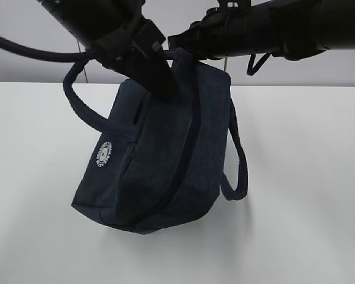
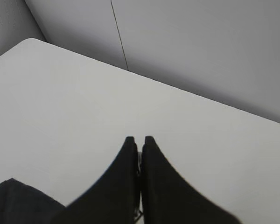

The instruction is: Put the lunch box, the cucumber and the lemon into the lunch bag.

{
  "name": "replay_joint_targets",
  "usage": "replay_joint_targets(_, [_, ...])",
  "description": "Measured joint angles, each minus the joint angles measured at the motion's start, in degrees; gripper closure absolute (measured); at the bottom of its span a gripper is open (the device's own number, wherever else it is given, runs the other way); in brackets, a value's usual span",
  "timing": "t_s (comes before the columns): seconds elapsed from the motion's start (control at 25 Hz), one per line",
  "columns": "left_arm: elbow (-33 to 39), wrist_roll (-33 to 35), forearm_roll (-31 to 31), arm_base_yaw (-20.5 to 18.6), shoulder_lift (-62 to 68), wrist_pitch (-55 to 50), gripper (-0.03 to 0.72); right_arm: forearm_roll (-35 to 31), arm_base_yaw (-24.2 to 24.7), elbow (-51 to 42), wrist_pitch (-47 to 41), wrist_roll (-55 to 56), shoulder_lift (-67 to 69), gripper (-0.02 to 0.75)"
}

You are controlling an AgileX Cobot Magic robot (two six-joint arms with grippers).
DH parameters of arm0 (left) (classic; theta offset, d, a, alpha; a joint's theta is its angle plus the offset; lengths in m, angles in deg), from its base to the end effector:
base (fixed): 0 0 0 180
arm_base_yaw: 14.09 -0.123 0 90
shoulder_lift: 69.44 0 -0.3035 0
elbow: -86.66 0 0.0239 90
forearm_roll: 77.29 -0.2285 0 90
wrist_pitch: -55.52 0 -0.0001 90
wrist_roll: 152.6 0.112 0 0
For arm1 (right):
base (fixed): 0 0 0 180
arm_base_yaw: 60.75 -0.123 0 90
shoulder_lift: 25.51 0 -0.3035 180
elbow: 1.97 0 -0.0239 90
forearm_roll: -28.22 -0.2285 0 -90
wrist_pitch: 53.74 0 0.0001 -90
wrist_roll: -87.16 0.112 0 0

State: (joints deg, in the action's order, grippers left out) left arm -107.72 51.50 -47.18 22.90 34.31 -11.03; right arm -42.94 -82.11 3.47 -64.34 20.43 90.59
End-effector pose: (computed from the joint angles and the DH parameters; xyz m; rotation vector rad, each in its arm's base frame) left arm 0.2452 -0.2493 0.3558 1.2369 2.3832 -0.7824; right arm 0.4179 0.1845 0.2922 -0.4143 1.9713 0.4595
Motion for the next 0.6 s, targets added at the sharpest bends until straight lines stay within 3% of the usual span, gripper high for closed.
replay_joint_targets(0.2, [0.00,0.00,-0.14,2.31,0.00,1.31,0.692,0.00,0.13,0.00,-1.34,0.00,0.00,0.738])
replay_joint_targets(0.6, [0.00,0.00,-1.00,2.41,-1.36,1.41,0.692,-0.33,0.13,0.15,-2.82,0.00,0.70,0.738])
